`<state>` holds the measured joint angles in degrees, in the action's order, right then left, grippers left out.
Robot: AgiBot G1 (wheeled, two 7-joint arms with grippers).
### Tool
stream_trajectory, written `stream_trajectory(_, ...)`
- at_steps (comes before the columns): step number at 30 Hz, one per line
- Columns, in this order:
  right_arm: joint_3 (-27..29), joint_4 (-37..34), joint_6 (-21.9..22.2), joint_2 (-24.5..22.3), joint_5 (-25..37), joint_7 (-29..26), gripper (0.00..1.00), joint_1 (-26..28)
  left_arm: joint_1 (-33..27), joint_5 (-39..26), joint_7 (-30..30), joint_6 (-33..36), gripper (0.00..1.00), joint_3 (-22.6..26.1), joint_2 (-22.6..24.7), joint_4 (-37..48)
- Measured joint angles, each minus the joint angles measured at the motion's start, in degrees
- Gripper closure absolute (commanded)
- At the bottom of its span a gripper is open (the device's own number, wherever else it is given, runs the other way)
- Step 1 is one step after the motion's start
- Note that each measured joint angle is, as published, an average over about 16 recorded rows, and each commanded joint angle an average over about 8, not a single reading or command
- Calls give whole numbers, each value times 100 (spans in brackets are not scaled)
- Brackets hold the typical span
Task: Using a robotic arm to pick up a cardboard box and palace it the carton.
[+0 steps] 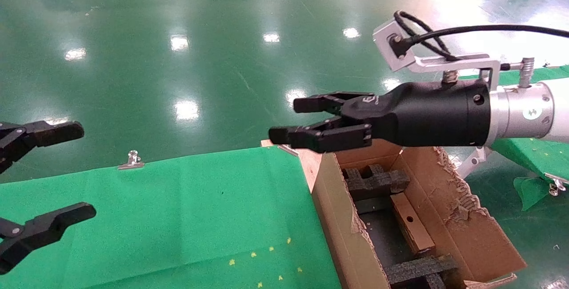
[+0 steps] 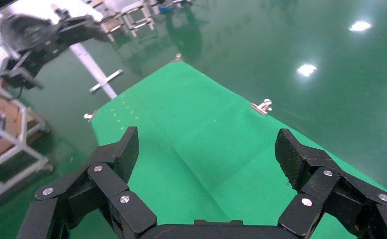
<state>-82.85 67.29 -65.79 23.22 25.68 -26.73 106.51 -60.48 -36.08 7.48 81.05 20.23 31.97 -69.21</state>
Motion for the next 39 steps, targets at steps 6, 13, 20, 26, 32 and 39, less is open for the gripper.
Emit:
stream_trajectory(6, 920, 87, -274, 162, 223, 220, 0, -619, 0, 0, 0, 0, 0, 0, 0, 0)
stream_trajectory(13, 1993, 188, -594, 352, 483, 477, 0, -1341, 0, 0, 0, 0, 0, 0, 0, 0)
stream_trajectory(20, 3070, 289, -914, 542, 743, 734, 0, -2064, 0, 0, 0, 0, 0, 0, 0, 0)
stream_trajectory(26, 3984, 375, -1187, 703, 965, 953, 0, -2679, 0, 0, 0, 0, 0, 0, 0, 0)
stream_trajectory(32, 4899, 461, -1459, 865, 1186, 1171, 0, -3295, 0, 0, 0, 0, 0, 0, 0, 0)
stream_trajectory(39, 5929, 557, -1765, 1046, 1434, 1416, 0, -3986, 0, 0, 0, 0, 0, 0, 0, 0)
